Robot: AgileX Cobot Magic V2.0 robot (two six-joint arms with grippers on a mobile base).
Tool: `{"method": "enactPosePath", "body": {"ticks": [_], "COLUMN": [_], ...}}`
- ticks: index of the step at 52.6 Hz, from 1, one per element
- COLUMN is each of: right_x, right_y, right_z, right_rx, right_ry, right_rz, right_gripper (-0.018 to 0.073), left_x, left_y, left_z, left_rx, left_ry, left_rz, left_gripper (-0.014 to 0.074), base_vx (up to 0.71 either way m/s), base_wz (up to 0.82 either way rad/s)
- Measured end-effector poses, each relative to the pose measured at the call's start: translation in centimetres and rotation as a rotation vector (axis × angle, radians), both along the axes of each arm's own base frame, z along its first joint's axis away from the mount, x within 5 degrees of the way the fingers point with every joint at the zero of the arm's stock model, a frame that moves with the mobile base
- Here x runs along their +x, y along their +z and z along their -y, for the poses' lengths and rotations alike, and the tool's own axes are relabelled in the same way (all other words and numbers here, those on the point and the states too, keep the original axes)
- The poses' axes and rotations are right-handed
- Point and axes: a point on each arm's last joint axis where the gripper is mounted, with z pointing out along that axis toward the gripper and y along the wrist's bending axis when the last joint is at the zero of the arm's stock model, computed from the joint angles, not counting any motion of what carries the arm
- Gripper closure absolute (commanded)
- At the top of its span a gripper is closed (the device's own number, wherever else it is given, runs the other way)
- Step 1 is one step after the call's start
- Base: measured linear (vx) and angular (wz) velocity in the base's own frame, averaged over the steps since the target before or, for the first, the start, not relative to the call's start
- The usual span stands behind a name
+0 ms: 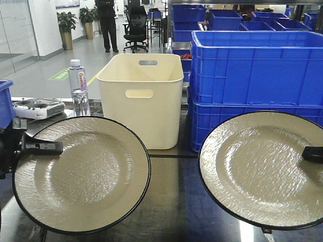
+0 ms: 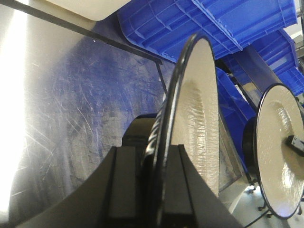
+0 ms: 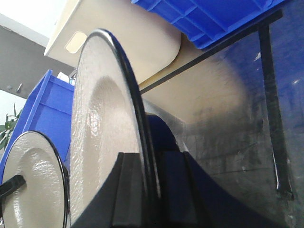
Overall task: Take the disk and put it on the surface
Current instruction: 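Lower the plate in the left gripper onto the table and release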
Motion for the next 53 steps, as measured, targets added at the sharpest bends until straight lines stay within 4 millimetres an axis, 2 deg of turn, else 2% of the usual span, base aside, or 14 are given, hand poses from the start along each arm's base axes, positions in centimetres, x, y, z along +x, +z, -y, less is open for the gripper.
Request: {"method": "enactPosePath", "body": {"ticks": [7, 12, 24, 35, 39, 43, 53], "right_x": [0.1, 0.2, 0.4, 0.4, 0.3, 0.3, 0.3], "right_y": [0.0, 0.1, 0.5, 0.5, 0.5, 0.5, 0.5], "right_z": [0.2, 0.3, 0.3, 0.2, 0.2, 0.2, 0.2], "right_rx": [-0.007, -0.002, 0.047, 0.056, 0.058, 0.058, 0.059], "right_ry": [-0.027, -0.040, -0.055, -0.053, -0.051, -0.049, -0.046], "right_rz": [0.006, 0.012, 0.036, 0.039, 0.039, 0.039, 0.038], "right_gripper": [0.0568, 0.0568, 0.0568, 0.0568, 0.0568, 0.0568, 0.0568], "left_x": [0.6, 1.7, 5.2, 7.0, 7.2, 7.3, 7.3], "left_y": [-0.4, -1.6, -6.8, -11.7, -12.9, -13.1, -13.2], "left_z": [1.6, 4.1, 8.9, 11.2, 11.5, 11.7, 12.1], "left_rx": [0.032, 0.041, -0.016, -0.049, -0.057, -0.063, -0.043], "left_ry": [-0.012, -0.020, 0.047, 0.069, 0.072, 0.066, 0.031], "left_rz": [0.030, 0.019, -0.057, -0.149, -0.182, -0.179, -0.135], "left_gripper": [0.0604, 0.0604, 0.0602, 0.0579, 0.0547, 0.0498, 0.0297], "base_vx": [0.00, 0.00, 0.00, 0.00, 0.00, 0.00, 0.00], "base_wz": [0.00, 0.00, 0.00, 0.00, 0.00, 0.00, 0.00]}}
